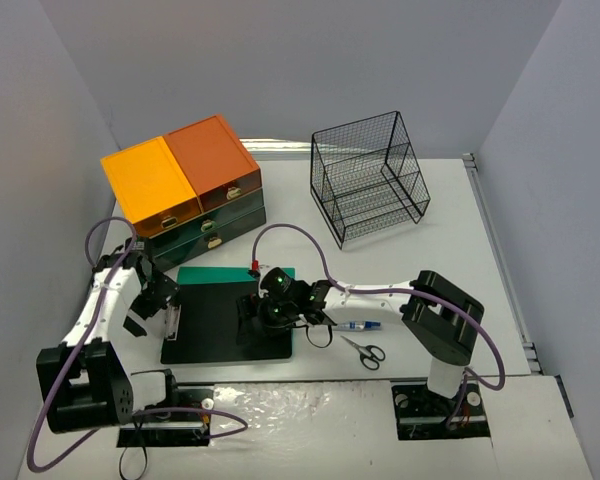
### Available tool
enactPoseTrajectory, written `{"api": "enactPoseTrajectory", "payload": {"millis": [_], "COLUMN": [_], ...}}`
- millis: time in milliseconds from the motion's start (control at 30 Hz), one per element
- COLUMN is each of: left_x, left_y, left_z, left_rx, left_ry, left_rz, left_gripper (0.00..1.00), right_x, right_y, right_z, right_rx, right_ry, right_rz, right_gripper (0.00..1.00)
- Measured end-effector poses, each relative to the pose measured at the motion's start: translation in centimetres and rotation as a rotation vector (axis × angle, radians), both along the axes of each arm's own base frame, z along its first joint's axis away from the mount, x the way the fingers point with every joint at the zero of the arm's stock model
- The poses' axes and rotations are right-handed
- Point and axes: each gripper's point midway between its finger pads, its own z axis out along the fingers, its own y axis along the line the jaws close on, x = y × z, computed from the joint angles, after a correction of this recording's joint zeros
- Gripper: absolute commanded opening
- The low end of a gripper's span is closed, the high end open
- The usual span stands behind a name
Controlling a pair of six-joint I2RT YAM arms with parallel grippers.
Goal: Organize the desk
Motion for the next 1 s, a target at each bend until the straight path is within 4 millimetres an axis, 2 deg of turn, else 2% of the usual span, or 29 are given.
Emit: {"api": "enactPoseTrajectory", "payload": {"millis": [167, 300, 600, 800, 1000], "left_x": [2.2, 2.7, 2.6, 1.1, 1.1], "left_y": [-0.3, -1.1, -2.8, -3.8, -3.7], "left_z": [0.3, 0.3, -1.0, -3.0, -2.9], "left_rx": [-0.047, -0.086, -0.200, -0.248, -0.235], "left_ry": [-0.012, -0.028, -0.011, 0.008, -0.035], "left_rz": [-0.171, -0.259, -0.295, -0.268, -0.233], "left_gripper": [0.97, 0.97, 0.97, 0.97, 0.97], "right_x": [0.0, 0.0, 0.3, 0.3, 0.3], "right_y": [0.0, 0.0, -0.1, -0.2, -0.3], "right_z": [0.0, 0.0, 0.0, -0.1, -0.1], "right_rx": [0.001, 0.003, 0.004, 0.006, 0.009], "right_ry": [0.000, -0.001, -0.001, -0.002, -0.005], "right_rz": [-0.002, -0.002, -0.008, -0.010, -0.012], "right_gripper": [0.88, 0.88, 0.88, 0.88, 0.88]}}
